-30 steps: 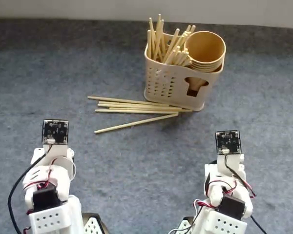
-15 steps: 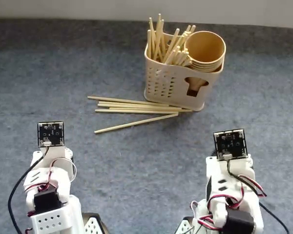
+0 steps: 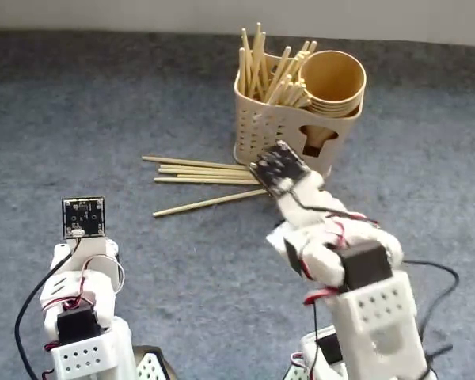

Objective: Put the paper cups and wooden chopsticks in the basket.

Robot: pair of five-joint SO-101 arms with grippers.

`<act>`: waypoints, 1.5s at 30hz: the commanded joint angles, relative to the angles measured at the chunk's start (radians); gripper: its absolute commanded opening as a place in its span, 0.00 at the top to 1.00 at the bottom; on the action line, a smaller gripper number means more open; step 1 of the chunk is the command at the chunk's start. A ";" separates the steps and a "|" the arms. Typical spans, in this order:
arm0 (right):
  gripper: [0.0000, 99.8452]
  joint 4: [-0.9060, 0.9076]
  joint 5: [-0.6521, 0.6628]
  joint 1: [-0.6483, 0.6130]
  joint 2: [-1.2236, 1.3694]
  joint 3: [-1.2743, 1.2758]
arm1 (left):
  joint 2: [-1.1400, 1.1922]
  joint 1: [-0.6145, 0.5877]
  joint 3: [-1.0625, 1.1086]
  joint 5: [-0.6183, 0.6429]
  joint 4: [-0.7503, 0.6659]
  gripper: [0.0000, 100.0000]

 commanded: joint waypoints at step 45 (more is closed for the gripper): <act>0.89 -0.171 0.138 -0.305 1.552 -1.012 | -0.007 -0.007 0.019 0.009 -0.018 0.98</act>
